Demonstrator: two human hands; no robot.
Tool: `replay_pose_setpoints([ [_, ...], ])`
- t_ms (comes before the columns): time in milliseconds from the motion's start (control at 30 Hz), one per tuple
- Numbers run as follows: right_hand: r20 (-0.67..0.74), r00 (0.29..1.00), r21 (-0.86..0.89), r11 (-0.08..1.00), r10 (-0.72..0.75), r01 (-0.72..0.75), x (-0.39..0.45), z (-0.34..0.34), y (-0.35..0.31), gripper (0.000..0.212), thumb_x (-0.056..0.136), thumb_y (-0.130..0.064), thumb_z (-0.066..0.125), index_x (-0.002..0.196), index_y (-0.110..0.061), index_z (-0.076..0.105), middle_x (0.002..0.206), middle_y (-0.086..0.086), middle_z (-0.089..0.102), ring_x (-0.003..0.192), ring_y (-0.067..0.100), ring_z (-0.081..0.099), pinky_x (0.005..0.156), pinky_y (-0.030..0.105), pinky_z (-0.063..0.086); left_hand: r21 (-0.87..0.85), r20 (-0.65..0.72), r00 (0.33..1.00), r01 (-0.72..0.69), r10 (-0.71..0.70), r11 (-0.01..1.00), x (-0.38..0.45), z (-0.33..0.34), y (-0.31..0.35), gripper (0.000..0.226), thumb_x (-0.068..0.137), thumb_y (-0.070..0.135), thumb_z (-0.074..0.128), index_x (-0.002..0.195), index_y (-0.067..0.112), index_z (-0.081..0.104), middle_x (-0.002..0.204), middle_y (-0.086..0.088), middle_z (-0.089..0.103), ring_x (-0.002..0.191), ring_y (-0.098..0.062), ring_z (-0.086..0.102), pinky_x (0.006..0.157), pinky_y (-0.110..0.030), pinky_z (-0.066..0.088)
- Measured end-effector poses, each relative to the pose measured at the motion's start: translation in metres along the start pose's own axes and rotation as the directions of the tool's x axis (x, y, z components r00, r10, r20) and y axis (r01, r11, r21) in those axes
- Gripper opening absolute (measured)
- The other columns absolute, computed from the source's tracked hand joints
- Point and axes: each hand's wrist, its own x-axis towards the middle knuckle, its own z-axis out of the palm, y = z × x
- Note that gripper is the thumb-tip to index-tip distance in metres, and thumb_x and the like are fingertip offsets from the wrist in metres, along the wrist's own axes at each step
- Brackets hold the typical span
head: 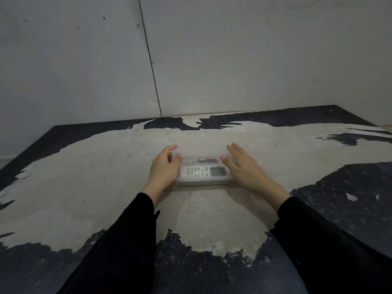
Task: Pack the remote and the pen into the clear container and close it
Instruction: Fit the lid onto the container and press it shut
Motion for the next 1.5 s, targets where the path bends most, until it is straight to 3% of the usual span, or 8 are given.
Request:
replay_pose_setpoints([
  [133, 0.035, 0.999, -0.051, 0.999, -0.001, 0.003, 0.000, 0.003, 0.001, 0.065, 0.097, -0.044, 0.034, 0.149, -0.010, 0.014, 0.161, 0.005, 0.003, 0.148, 0.018, 0.004, 0.118, 0.031, 0.007, 0.096, -0.006, 0.999, -0.039, 0.039, 0.995, 0.001, 0.001, -0.003, 0.039, 0.089, 0.029, 0.054, 0.127, 0.024, 0.053, 0.122, -0.010, 0.061, 0.111, -0.027, 0.057, 0.103, -0.048, 0.042],
  [333, 0.029, 0.999, -0.233, 0.972, 0.014, -0.007, -0.002, 0.005, 0.003, 0.061, 0.097, -0.048, 0.024, 0.149, -0.020, 0.011, 0.161, 0.002, 0.001, 0.145, 0.030, 0.016, 0.116, 0.050, 0.016, 0.312, -0.025, 0.876, -0.451, 0.482, 0.836, -0.012, 0.003, 0.007, 0.053, 0.092, 0.042, 0.029, 0.123, 0.010, 0.057, 0.124, -0.012, 0.063, 0.118, -0.027, 0.055, 0.105, -0.052, 0.037],
  [433, 0.019, 1.000, -0.287, 0.958, 0.015, -0.009, -0.003, 0.005, 0.002, 0.060, 0.097, -0.045, 0.024, 0.149, -0.018, 0.011, 0.161, 0.003, 0.001, 0.145, 0.030, 0.015, 0.116, 0.050, 0.015, 0.446, 0.207, 0.895, -0.446, 0.395, 0.776, -0.018, 0.014, 0.007, 0.075, 0.083, 0.060, 0.015, 0.139, 0.016, 0.040, 0.150, -0.011, 0.037, 0.143, -0.023, 0.025, 0.119, -0.048, 0.015],
  [567, -0.009, 0.994, -0.359, 0.929, -0.105, 0.095, -0.001, 0.005, 0.003, 0.059, 0.097, -0.041, 0.025, 0.149, -0.016, 0.012, 0.161, 0.004, 0.003, 0.148, 0.020, 0.002, 0.119, 0.046, 0.006, 0.651, 0.307, 0.916, -0.400, 0.257, 0.645, -0.013, 0.016, 0.005, 0.073, 0.088, 0.060, 0.022, 0.148, 0.017, 0.016, 0.160, -0.012, 0.007, 0.148, -0.024, -0.002, 0.119, -0.041, 0.000],
  [900, 0.055, 0.982, -0.385, 0.904, -0.178, 0.186, 0.007, -0.010, -0.011, 0.061, 0.093, -0.044, 0.040, 0.142, -0.010, 0.032, 0.144, 0.016, 0.040, 0.131, 0.033, 0.036, 0.110, 0.040, 0.027, 0.700, 0.338, 0.900, -0.436, 0.275, 0.566, -0.007, 0.013, 0.020, 0.092, 0.060, 0.065, 0.014, 0.140, 0.022, 0.032, 0.136, -0.016, 0.042, 0.125, -0.034, 0.034, 0.112, -0.042, 0.023],
  [1100, 0.038, 0.978, -0.459, 0.866, -0.204, 0.198, 0.023, 0.006, -0.021, 0.053, 0.088, -0.049, 0.038, 0.111, -0.002, 0.048, 0.116, 0.021, 0.052, 0.111, 0.037, 0.046, 0.098, 0.043, 0.033, 0.683, 0.348, 0.881, -0.473, 0.321, 0.556, 0.001, 0.019, 0.021, 0.088, 0.062, 0.065, 0.014, 0.135, 0.022, 0.037, 0.129, -0.014, 0.047, 0.123, -0.032, 0.037, 0.111, -0.043, 0.021],
  [1267, 0.148, 0.959, -0.446, 0.849, -0.240, 0.282, 0.031, 0.013, -0.010, 0.065, 0.092, -0.055, 0.019, 0.147, -0.021, 0.022, 0.155, 0.011, 0.026, 0.144, 0.029, 0.020, 0.117, 0.044, 0.013, 0.644, 0.398, 0.868, -0.495, 0.297, 0.583, 0.006, 0.024, 0.011, 0.083, 0.071, 0.060, 0.009, 0.142, 0.021, 0.025, 0.154, -0.009, 0.028, 0.145, -0.023, 0.015, 0.119, -0.042, 0.006],
  [1500, 0.115, 0.959, -0.450, 0.847, -0.259, 0.283, 0.040, 0.013, -0.013, 0.084, 0.071, -0.072, 0.002, 0.136, -0.031, 0.034, 0.129, 0.008, 0.052, 0.117, 0.029, 0.044, 0.097, 0.044, 0.029, 0.434, 0.349, 0.883, -0.450, 0.314, 0.781, 0.016, 0.015, 0.014, 0.076, 0.071, 0.059, 0.027, 0.134, 0.022, 0.046, 0.133, -0.008, 0.053, 0.127, -0.026, 0.041, 0.107, -0.036, 0.026],
])
